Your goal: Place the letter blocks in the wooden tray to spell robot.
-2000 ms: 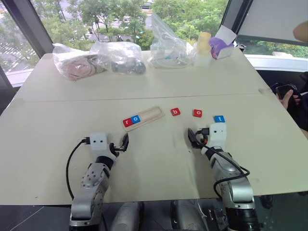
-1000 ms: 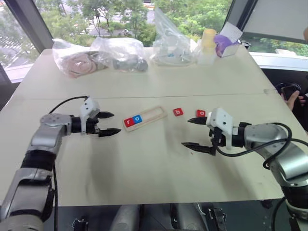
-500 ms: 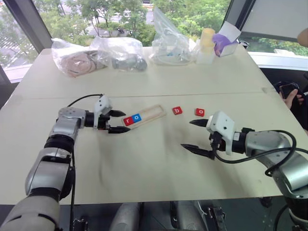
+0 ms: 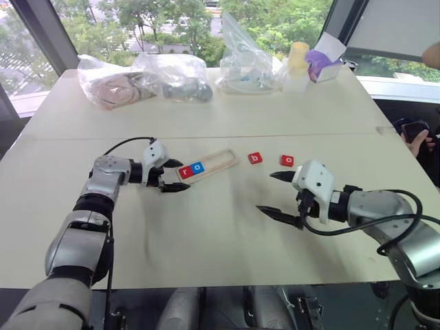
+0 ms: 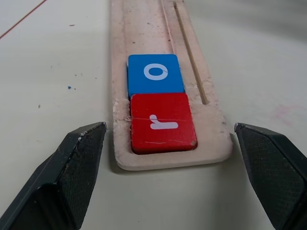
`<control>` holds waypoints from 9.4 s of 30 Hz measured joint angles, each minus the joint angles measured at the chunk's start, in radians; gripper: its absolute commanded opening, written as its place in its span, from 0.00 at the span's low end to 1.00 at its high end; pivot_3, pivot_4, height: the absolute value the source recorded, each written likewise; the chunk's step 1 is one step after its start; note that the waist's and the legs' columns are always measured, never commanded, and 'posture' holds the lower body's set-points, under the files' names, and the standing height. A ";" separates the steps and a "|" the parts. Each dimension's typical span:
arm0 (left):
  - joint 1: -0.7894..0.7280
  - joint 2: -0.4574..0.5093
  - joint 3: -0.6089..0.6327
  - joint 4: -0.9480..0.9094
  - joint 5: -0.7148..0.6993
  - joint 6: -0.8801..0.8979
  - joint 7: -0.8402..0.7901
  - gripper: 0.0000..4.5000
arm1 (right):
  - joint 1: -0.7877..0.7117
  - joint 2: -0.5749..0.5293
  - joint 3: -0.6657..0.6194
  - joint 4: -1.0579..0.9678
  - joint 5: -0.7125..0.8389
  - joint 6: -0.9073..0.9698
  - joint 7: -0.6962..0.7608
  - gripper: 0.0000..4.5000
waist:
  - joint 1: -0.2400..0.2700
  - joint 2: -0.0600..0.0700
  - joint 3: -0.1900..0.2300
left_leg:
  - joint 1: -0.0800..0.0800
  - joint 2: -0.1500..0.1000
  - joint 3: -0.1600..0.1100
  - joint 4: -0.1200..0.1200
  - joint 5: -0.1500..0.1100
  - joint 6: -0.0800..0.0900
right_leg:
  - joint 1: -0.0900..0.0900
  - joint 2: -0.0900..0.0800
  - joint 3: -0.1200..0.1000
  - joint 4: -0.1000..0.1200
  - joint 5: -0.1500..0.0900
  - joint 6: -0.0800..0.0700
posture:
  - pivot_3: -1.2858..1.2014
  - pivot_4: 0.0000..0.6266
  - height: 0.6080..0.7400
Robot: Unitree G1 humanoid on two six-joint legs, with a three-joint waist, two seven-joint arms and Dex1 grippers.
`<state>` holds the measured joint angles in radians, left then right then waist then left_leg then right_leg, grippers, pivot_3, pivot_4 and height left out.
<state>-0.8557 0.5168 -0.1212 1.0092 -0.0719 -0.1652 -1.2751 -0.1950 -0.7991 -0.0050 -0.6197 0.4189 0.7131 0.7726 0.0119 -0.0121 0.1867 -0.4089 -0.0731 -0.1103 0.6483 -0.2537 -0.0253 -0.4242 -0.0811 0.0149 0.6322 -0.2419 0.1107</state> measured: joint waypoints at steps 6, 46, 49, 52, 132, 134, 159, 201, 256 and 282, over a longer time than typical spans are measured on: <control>0.002 -0.005 -0.002 0.000 0.019 -0.021 0.020 1.00 | -0.005 0.000 0.002 -0.001 -0.001 0.000 -0.003 1.00 | 0.000 0.000 0.000 | 0.001 0.000 0.000 0.001 0.000 0.000 | 0.001 0.000 0.000 0.001 0.001 0.000 | 0.52 0.24 1.00; 0.470 0.109 -0.100 -0.849 -0.061 0.210 -0.113 0.70 | -0.053 -0.025 0.011 0.075 -0.021 -0.043 0.041 1.00 | -0.003 0.001 -0.002 | 0.016 0.001 0.001 -0.003 -0.002 0.002 | 0.016 -0.002 0.003 -0.004 -0.002 -0.003 | 0.52 0.24 1.00; 0.484 0.112 -0.100 -0.869 -0.065 0.226 -0.106 0.70 | -0.068 -0.016 0.028 0.080 -0.030 -0.043 0.034 1.00 | -0.004 0.001 -0.002 | 0.016 0.001 0.001 -0.003 -0.002 0.002 | 0.016 -0.002 0.003 -0.004 -0.001 -0.002 | 0.52 0.24 1.00; 0.492 0.112 -0.100 -0.876 -0.067 0.227 -0.093 0.70 | -0.101 0.022 0.064 0.125 -0.064 -0.044 0.000 1.00 | -0.004 0.001 -0.002 | 0.016 0.001 0.001 -0.003 -0.002 0.002 | 0.016 -0.002 0.003 -0.004 -0.002 -0.003 | 0.52 0.24 1.00; 0.731 0.315 0.211 -1.364 -0.508 0.629 0.125 1.00 | 0.017 0.546 -0.103 -0.199 -0.221 0.894 -0.542 0.50 | -0.029 0.008 -0.005 | 0.012 0.002 0.002 -0.016 0.003 -0.004 | 0.000 0.003 0.008 -0.001 0.002 -0.007 | 0.52 0.24 1.00; 0.733 0.315 0.211 -1.364 -0.507 0.629 0.126 1.00 | 0.016 0.544 -0.104 -0.199 -0.203 0.894 -0.549 0.70 | -0.029 0.008 -0.005 | 0.012 0.002 0.002 -0.016 0.003 -0.004 | 0.000 0.003 0.008 -0.001 0.002 -0.007 | 0.52 0.24 1.00; 0.792 0.320 0.212 -1.465 -0.523 0.644 0.127 1.00 | -0.143 -0.126 0.138 0.671 -0.163 -0.457 0.570 0.98 | -0.027 0.004 -0.002 | 0.018 0.003 0.003 -0.015 0.002 -0.002 | 0.010 0.001 0.007 -0.004 0.000 -0.005 | 0.52 0.24 1.00; 0.864 0.356 0.213 -1.481 -0.490 0.587 0.126 1.00 | -0.363 0.192 0.474 0.430 -0.339 -0.125 0.347 0.25 | -0.025 0.004 -0.002 | 0.017 0.001 0.002 -0.015 0.002 -0.003 | 0.008 0.000 0.007 -0.003 0.000 -0.006 | 0.52 0.24 1.00; 0.849 0.324 0.182 -1.462 -0.448 0.548 0.146 1.00 | -0.390 0.195 0.503 0.386 -0.336 -0.041 0.351 0.99 | -0.025 0.004 -0.002 | 0.017 0.001 0.002 -0.015 0.002 -0.003 | 0.008 0.000 0.007 -0.003 0.000 -0.006 | 0.52 0.24 1.00; 0.807 0.305 0.147 -1.449 -0.437 0.547 0.159 1.00 | -0.466 0.461 0.068 0.609 -0.426 0.236 -0.428 0.99 | -0.033 0.004 -0.003 | 0.012 0.001 0.003 -0.018 0.003 -0.005 | -0.001 0.001 0.010 0.000 0.002 -0.007 | 0.52 0.24 1.00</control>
<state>-0.0490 0.8213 0.0258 -0.4402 -0.5092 0.3823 -1.1158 -0.6614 -0.3380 0.0628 -0.0106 -0.0071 0.9488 0.3451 -0.0209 -0.0080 0.1840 -0.3970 -0.0718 -0.1073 0.6307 -0.2507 -0.0298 -0.4256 -0.0796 0.0246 0.6321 -0.2402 0.1036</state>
